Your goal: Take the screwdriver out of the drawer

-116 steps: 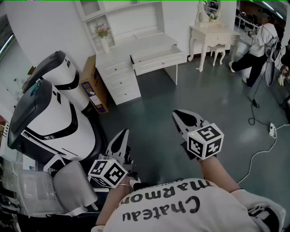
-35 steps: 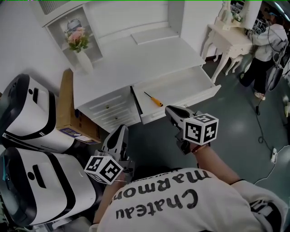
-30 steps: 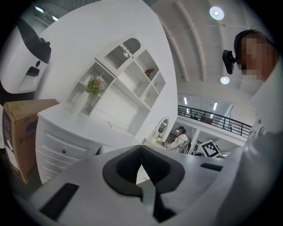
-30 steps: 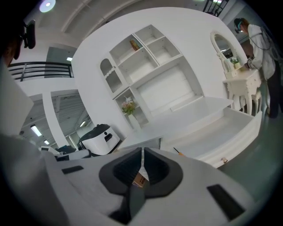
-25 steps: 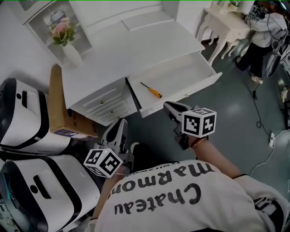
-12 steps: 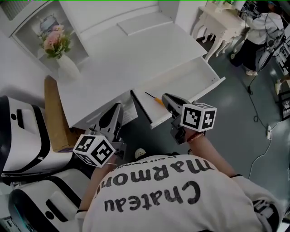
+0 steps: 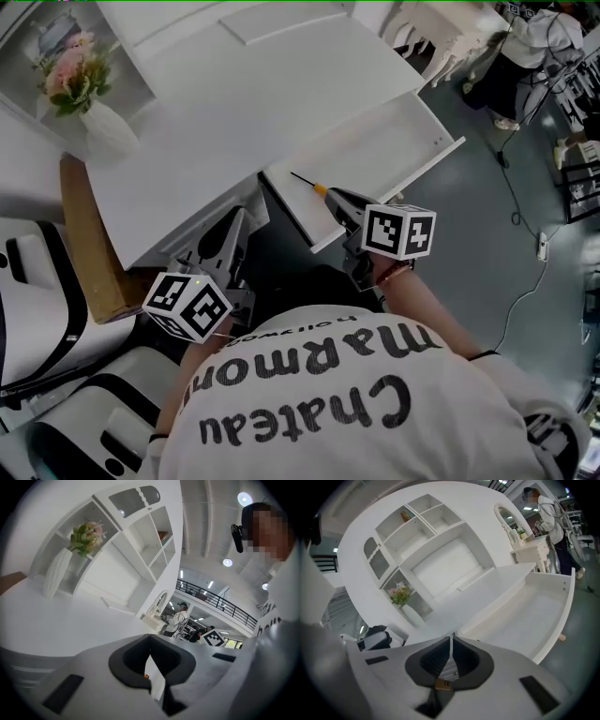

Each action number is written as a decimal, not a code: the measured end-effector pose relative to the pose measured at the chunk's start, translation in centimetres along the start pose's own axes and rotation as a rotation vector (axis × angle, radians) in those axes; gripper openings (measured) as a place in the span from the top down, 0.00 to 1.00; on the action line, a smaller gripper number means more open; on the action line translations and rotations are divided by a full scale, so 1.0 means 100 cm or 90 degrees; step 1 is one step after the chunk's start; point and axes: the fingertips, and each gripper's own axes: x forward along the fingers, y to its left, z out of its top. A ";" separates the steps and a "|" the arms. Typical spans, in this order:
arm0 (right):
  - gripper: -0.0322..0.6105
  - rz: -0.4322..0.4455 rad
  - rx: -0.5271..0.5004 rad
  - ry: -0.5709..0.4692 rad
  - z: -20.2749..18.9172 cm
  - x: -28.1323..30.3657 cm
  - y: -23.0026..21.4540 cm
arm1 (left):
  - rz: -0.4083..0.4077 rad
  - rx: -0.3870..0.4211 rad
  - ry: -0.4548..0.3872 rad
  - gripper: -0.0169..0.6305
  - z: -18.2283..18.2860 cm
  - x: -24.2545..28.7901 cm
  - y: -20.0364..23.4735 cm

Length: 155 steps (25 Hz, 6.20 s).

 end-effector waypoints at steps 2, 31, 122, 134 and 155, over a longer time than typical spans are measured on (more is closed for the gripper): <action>0.89 -0.015 0.006 0.031 -0.010 0.008 -0.010 | 0.012 -0.016 0.013 0.94 -0.014 0.004 0.007; 0.68 0.116 -0.427 0.597 -0.063 0.133 -0.132 | 0.354 -0.144 -0.138 0.94 -0.047 0.052 0.038; 0.82 0.033 -0.243 -0.249 0.144 -0.062 0.100 | -0.034 0.044 -0.098 0.94 0.089 -0.003 -0.020; 0.82 0.019 -0.227 -0.185 0.121 -0.046 0.071 | -0.026 0.048 -0.080 0.94 0.078 0.008 -0.022; 0.82 -0.010 -0.217 -0.143 0.099 -0.040 0.049 | -0.024 0.037 -0.055 0.94 0.060 0.010 -0.016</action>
